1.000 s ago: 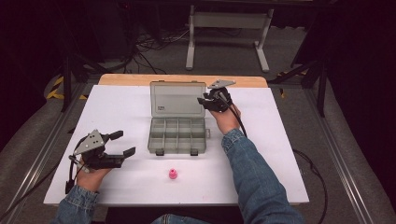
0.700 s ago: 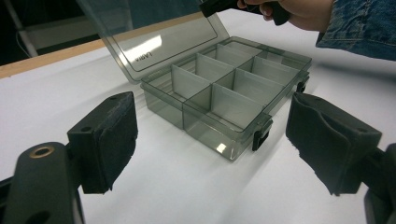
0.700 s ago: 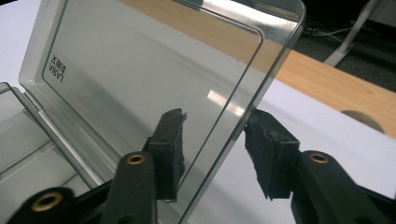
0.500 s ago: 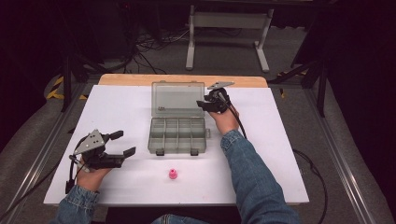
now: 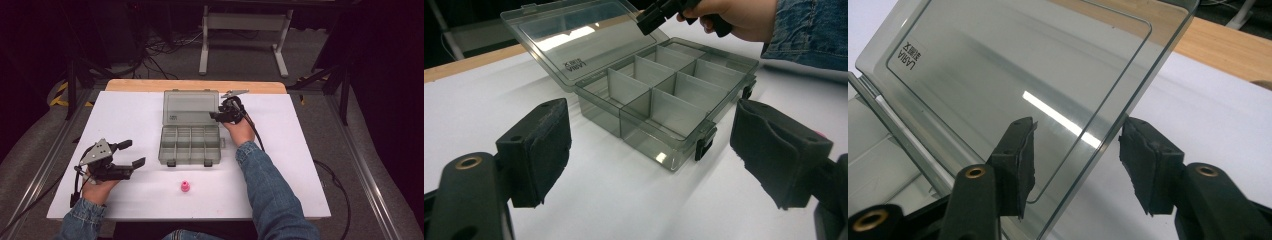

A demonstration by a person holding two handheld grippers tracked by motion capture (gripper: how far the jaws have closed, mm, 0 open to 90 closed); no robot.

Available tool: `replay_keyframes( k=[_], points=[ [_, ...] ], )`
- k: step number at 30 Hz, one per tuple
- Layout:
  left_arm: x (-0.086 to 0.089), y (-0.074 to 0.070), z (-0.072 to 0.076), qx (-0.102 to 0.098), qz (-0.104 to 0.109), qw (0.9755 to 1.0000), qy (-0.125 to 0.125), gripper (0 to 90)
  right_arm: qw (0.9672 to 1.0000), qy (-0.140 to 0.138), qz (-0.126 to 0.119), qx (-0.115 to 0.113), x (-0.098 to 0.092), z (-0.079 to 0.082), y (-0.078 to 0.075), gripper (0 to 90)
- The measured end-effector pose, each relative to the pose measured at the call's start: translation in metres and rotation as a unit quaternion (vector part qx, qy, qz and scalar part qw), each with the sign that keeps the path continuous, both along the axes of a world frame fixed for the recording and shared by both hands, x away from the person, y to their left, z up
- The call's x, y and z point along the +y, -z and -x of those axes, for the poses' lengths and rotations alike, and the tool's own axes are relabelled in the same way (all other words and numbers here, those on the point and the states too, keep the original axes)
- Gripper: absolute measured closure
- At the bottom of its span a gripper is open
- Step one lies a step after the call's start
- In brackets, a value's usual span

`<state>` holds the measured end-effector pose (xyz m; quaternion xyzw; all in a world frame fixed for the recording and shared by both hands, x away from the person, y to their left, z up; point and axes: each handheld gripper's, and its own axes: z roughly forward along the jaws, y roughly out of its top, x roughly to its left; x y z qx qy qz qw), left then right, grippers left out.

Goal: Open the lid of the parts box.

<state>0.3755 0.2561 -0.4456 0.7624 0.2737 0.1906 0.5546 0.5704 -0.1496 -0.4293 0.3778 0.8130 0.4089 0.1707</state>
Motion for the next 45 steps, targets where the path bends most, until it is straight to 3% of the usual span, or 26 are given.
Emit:
replay_keyframes(
  k=[24,29,36,45],
  points=[
    [0.0,0.001,-0.001,0.0,0.001,1.0,0.002,17.0,0.9988,-0.007,-0.019,0.045,-0.002,-0.004,0.011,37.5],
    [-0.001,0.001,-0.002,0.0,0.0,1.0,0.0,16.4,0.9983,-0.002,-0.034,0.048,-0.005,-0.002,0.007,33.5],
    [0.001,0.001,-0.003,0.0,0.001,1.0,-0.002,15.2,0.9988,-0.014,-0.037,0.027,-0.007,0.011,-0.007,32.3],
    [0.004,0.0,-0.002,-0.007,0.004,1.0,-0.004,12.9,0.9972,-0.047,-0.056,-0.017,-0.01,0.043,-0.033,29.5]
  ],
)
